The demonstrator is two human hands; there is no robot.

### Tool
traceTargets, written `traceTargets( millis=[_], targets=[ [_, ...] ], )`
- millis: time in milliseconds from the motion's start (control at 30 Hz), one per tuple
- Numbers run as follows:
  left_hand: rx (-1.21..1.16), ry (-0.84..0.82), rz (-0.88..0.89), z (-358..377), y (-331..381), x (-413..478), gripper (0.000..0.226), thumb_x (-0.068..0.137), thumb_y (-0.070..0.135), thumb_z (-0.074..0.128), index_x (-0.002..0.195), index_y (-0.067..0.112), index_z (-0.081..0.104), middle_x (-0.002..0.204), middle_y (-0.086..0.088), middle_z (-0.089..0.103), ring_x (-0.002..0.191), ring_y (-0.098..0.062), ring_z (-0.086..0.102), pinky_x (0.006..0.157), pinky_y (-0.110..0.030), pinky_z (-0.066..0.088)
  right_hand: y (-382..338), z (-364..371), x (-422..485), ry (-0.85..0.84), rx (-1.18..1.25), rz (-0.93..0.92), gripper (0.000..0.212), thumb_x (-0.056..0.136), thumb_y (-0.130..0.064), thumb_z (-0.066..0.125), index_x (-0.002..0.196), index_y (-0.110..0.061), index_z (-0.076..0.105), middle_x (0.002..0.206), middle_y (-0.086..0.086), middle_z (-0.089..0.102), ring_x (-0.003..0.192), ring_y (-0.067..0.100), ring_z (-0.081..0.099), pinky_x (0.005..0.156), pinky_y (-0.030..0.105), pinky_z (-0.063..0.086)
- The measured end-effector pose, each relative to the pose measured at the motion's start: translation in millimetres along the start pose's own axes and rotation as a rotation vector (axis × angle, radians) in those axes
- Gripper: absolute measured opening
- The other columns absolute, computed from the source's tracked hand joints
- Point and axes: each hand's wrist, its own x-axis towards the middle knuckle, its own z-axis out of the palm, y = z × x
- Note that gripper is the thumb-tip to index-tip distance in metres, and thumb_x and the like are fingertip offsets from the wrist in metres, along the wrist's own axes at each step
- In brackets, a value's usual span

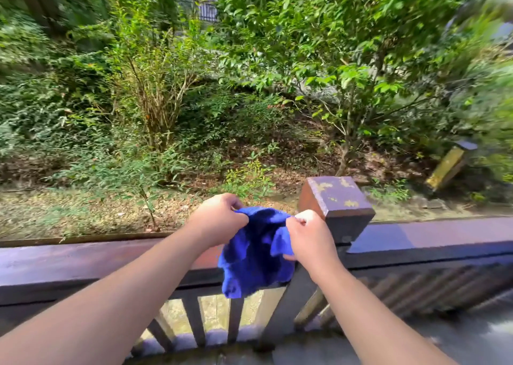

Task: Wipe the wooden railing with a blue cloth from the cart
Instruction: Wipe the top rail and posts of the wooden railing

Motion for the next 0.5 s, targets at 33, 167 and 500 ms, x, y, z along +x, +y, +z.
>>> traceTargets(
  millis=[33, 167, 500],
  targets=[
    [-0.015, 0.023, -0.042, 8, 6, 7, 0.016, 0.065, 0.029, 0.056, 0.080, 0.030, 0.061, 0.071, 0.005, 0.072, 0.057, -0.015, 0.069, 0.061, -0.031, 0.058, 2, 1, 1, 0.000, -0.010, -0.006, 0.007, 0.089, -0.025, 0.054, 0.087, -0.018, 0.054, 0.079, 0.002, 0.061, 0.080, 0.030, 0.064, 0.065, 0.047, 0.061],
    [0.180, 0.091, -0.040, 38, 4, 21, 0.050, 0.070, 0.026, 0.061, 0.119, 0.032, 0.051, 0.115, -0.004, 0.060, 0.101, -0.030, 0.063, 0.087, -0.038, 0.050, 17, 28, -3, -0.100, -0.051, -0.062, 0.030, 0.089, -0.023, 0.060, 0.117, -0.028, 0.051, 0.109, -0.003, 0.063, 0.100, 0.022, 0.063, 0.084, 0.038, 0.051],
    [0.525, -0.257, 0.314, 121, -27, 31, 0.062, 0.088, 0.040, 0.048, 0.148, 0.035, 0.037, 0.161, -0.001, 0.031, 0.142, -0.024, 0.034, 0.116, -0.042, 0.031, 84, 55, 14, -0.302, -0.603, -0.323, 0.061, 0.095, -0.020, 0.049, 0.152, -0.007, 0.034, 0.166, 0.013, 0.027, 0.155, 0.026, 0.020, 0.125, 0.035, 0.020]
  ],
)
